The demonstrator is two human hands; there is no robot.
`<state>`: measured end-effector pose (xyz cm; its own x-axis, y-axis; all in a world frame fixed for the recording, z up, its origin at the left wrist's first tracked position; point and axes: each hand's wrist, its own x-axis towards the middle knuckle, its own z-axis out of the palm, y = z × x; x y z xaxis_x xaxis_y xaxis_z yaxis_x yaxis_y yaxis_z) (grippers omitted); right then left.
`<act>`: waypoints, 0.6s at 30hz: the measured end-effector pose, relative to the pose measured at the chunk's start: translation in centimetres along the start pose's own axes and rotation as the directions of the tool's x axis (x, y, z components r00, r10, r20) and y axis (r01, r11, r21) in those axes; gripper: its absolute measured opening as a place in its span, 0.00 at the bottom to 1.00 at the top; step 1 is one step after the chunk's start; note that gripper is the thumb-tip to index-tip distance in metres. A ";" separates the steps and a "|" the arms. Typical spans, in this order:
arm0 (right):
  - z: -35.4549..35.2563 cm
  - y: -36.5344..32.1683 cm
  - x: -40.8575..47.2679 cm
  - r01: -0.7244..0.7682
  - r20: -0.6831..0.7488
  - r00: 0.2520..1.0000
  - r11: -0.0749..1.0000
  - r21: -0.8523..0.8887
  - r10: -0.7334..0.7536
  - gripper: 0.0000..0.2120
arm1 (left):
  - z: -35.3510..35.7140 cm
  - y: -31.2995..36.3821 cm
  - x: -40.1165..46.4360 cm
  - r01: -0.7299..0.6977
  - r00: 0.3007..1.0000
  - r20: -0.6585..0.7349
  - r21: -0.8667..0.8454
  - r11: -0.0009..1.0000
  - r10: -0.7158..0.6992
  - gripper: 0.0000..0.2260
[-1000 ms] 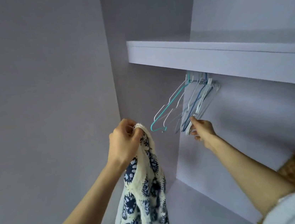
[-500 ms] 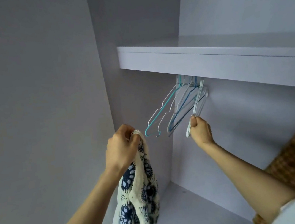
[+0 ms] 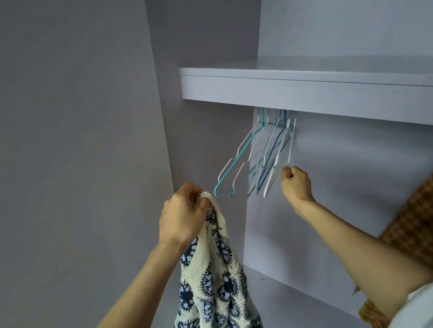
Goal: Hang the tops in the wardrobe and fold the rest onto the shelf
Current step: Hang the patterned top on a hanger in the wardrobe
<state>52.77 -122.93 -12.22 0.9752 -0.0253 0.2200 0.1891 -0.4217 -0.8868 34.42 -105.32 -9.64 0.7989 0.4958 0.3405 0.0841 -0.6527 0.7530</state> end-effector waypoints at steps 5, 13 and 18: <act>-1.6 0.1 -0.2 0.037 -0.158 0.987 0.997 0.068 -0.026 0.17 | 0.0 0.5 0.3 -0.024 1.000 0.008 0.024 0.999 0.024 0.02; -3.9 3.5 -5.3 0.137 -0.272 0.954 0.990 0.020 -0.126 0.14 | 1.4 0.8 -0.7 -0.082 0.987 -0.124 0.166 0.983 0.103 0.09; -6.1 7.5 -10.8 0.187 -0.283 0.938 0.980 -0.074 -0.201 0.11 | 2.8 0.3 -1.6 -0.108 0.991 -0.061 0.110 0.988 0.116 0.09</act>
<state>42.92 -131.33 -18.80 0.8440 -0.1958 0.4994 0.3591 -0.4853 -0.7972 34.86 -107.87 -11.54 0.7655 0.4510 0.4589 0.0619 -0.7616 0.6451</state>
